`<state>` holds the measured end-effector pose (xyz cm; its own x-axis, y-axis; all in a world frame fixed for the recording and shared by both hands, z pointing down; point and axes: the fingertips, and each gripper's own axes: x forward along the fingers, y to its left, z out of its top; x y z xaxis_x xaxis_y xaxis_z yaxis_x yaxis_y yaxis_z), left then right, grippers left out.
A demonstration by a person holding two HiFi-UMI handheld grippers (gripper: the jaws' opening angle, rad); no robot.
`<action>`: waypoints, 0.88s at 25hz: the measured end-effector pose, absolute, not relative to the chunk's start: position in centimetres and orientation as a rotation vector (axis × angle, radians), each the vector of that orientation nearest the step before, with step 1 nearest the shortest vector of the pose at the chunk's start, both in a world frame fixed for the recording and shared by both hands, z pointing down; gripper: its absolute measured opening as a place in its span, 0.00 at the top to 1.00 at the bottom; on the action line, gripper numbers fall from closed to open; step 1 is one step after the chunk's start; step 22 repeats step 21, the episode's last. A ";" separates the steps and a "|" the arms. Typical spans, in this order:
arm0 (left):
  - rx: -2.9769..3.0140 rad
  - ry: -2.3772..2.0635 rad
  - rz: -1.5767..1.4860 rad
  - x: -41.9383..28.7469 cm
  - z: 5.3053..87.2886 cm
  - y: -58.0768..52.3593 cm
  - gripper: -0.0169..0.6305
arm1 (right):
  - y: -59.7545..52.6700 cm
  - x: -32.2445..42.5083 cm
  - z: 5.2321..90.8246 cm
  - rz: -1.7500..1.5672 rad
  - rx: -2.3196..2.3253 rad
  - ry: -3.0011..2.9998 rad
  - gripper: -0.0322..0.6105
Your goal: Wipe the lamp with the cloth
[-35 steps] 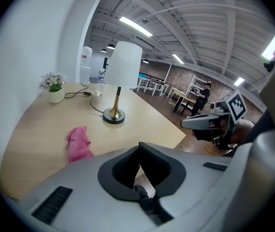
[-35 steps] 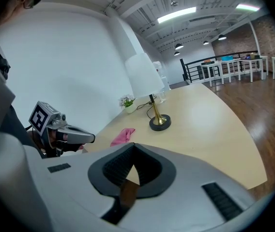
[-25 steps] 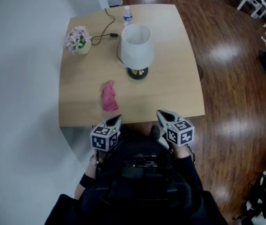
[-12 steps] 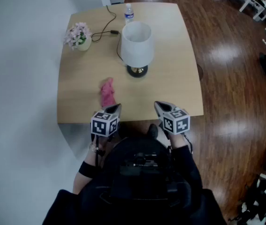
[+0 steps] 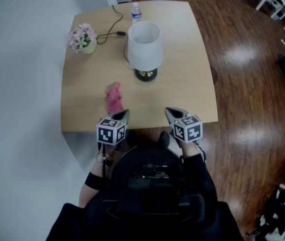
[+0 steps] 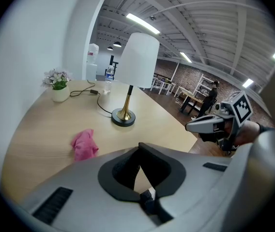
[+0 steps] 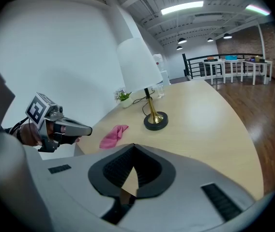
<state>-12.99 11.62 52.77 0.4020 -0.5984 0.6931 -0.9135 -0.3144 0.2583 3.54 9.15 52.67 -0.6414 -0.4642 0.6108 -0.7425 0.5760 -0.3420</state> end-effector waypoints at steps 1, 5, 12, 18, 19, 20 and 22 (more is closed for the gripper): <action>2.028 -1.286 0.643 -13.0 52.7 11.6 0.95 | 9.2 3.6 52.7 0.813 0.966 -2.347 0.94; 2.026 -1.289 0.640 -13.1 52.7 11.6 0.95 | 9.2 3.4 52.8 0.820 0.959 -2.348 0.94; 2.025 -1.292 0.633 -13.2 52.6 12.0 0.95 | 9.4 3.2 52.6 0.818 0.954 -2.355 0.94; 2.028 -1.294 0.632 -13.2 52.5 12.1 0.95 | 9.6 3.0 52.6 0.819 0.943 -2.359 0.94; 2.028 -1.293 0.631 -13.2 52.5 12.1 0.95 | 9.7 3.0 52.6 0.819 0.940 -2.360 0.94; 2.028 -1.293 0.631 -13.2 52.5 12.2 0.95 | 9.8 3.0 52.5 0.818 0.939 -2.359 0.94; 2.028 -1.292 0.631 -13.2 52.6 12.3 0.95 | 9.8 3.0 52.4 0.818 0.938 -2.359 0.94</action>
